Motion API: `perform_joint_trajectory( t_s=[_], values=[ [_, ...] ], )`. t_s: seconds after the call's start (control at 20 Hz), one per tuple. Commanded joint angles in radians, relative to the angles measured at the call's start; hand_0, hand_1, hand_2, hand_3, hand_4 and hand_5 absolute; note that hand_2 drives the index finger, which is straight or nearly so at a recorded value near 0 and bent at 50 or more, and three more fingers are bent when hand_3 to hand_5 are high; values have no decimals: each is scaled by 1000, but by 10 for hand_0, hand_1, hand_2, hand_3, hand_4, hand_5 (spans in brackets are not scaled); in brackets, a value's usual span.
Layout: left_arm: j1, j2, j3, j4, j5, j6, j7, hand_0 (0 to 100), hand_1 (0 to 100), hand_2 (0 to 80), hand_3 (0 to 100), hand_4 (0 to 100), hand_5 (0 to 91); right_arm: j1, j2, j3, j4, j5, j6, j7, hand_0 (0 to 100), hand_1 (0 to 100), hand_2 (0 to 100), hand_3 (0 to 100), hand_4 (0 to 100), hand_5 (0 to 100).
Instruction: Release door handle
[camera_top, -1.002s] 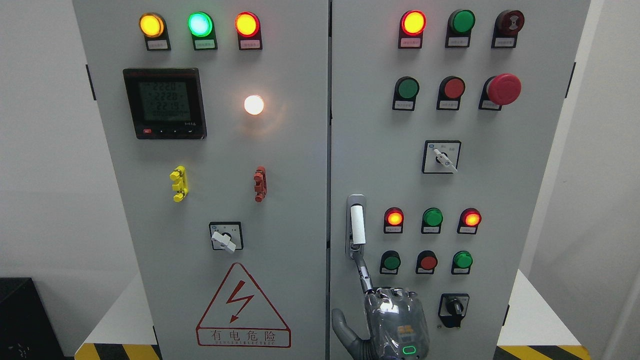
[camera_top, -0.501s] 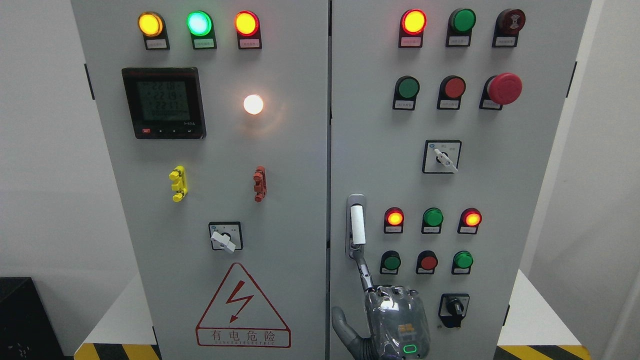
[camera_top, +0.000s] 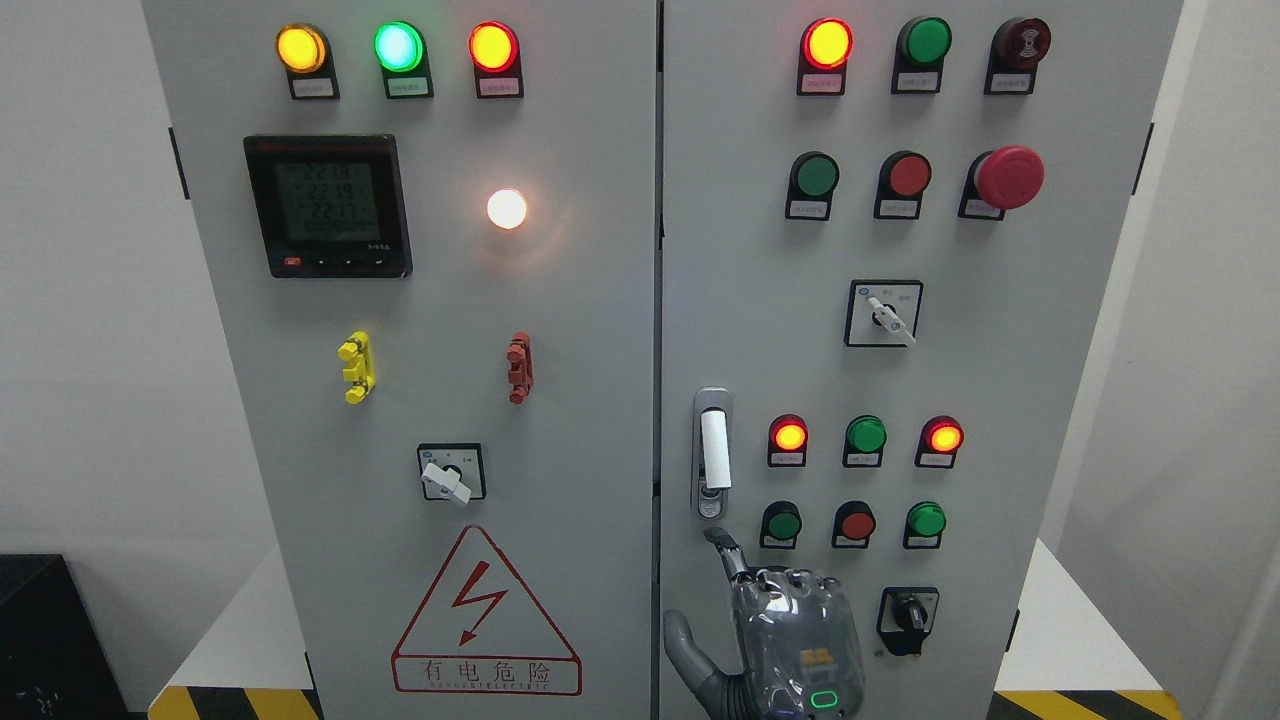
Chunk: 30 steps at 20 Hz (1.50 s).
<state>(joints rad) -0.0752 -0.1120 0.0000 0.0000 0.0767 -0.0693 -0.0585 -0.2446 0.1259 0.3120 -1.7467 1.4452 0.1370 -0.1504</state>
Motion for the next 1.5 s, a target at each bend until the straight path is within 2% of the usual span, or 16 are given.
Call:
perform_joint_trajectory(
  t_s=[0.0,0.05,0.1,0.2,0.25,0.35,0.65,0.85,1.45],
  values=[
    [0,0,-21,-20,0,0,0,0,0,21,92,12,0,-1,3,-8,-33,0,1,12,382,322,517,1000,991,960],
    [0,0,-21,-20,0,0,0,0,0,21,93,12,0,-1,3,-13,-39,0,3,14,374,329,530,1000,990,959],
    [0,0,-21,-20,0,0,0,0,0,21,93,12,0,-2,3,-19,-42,0,3,14,371,344,597,1000,989,956],
    [0,0,-21,-20,0,0,0,0,0,22,94,12,0,-5,3,-28,-45,0,3,15,306,369,646,1000,986,953],
    [0,0,-21,-20,0,0,0,0,0,22,94,12,0,-7,3,-31,-53,0,3,15,230,395,683,1000,985,950],
    [0,0,-21,-20,0,0,0,0,0,22,94,12,0,-12,3,-37,-65,1,3,17,210,400,718,1000,986,945],
    [0,0,-21,-20,0,0,0,0,0,23,91,14,0,-58,6,-47,-77,1,6,19,157,424,745,1000,986,936],
    [0,0,-21,-20,0,0,0,0,0,24,91,14,0,-100,8,-45,-77,7,35,60,147,429,751,1000,988,936],
    [0,0,-21,-20,0,0,0,0,0,24,96,13,0,-157,8,-45,-71,6,49,71,141,424,765,1000,993,935]
  ],
)
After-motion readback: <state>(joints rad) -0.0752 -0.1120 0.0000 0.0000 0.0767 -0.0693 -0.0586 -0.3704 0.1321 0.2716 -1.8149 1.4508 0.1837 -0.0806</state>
